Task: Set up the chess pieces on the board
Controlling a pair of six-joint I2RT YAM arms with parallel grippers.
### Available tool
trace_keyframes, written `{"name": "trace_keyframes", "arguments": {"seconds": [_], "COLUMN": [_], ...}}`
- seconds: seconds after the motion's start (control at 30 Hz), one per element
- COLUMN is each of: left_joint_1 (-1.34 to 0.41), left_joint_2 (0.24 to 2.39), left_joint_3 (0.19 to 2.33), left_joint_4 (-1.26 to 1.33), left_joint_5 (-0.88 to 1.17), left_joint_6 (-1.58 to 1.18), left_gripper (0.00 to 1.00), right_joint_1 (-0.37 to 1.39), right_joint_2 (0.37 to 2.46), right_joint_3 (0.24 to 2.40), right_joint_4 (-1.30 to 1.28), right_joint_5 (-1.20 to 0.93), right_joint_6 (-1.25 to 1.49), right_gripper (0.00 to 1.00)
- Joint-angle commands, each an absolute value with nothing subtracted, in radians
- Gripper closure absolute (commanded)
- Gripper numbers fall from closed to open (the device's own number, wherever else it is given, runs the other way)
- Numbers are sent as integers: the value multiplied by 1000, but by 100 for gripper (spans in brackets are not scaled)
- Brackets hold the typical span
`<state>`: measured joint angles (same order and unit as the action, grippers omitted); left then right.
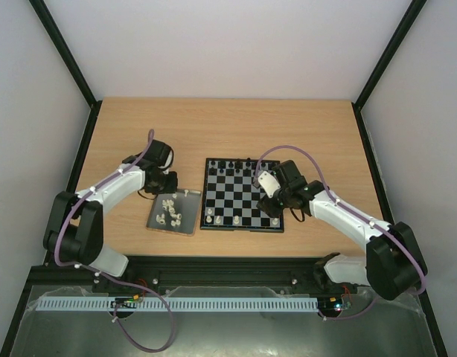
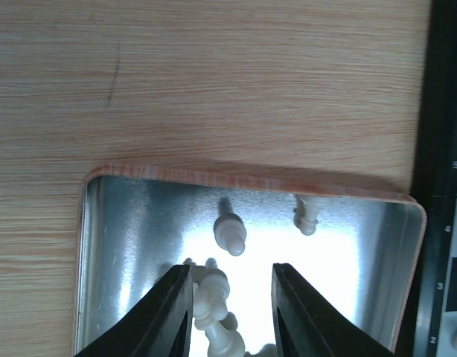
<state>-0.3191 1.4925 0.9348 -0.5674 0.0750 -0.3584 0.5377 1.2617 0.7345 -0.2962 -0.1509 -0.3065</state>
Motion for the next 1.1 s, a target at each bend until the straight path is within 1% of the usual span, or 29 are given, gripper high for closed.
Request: {"name": "trace_keyframes", "arguments": {"seconds": [0.0,0.37,0.5,0.83,1.0,1.07], "left_joint_1": [-335,-372,-376,-394,-401,-411], "left_joint_2": [1543,1622,1660,1691,1699,1690], "left_joint_3": [981,997,1009,1019,1032,1040], "left_joint_4": [-634,-598,-590,-589,-598,-610], "left_joint_5": [29,19,16,-12,-27,-32], "left_joint_6": [-343,-348,-347,-343,-339,-338], "left_gripper": [70,72,74,88,96,98], "right_joint_1": [538,536,538,537,538,538], "right_joint_2": [1222,1215,1216,1228,1236,1239], "right_joint_3": [714,706,704,701,701,701], "right_joint_4": [-273,-272,-274,-275,-278,-278], "right_joint_5": [-133,-111,-115,-120,-120,-120], "right_joint_6": [-316,-329,-331,-334,-337,-337], "right_gripper": [44,42,42,42,42,42]}}
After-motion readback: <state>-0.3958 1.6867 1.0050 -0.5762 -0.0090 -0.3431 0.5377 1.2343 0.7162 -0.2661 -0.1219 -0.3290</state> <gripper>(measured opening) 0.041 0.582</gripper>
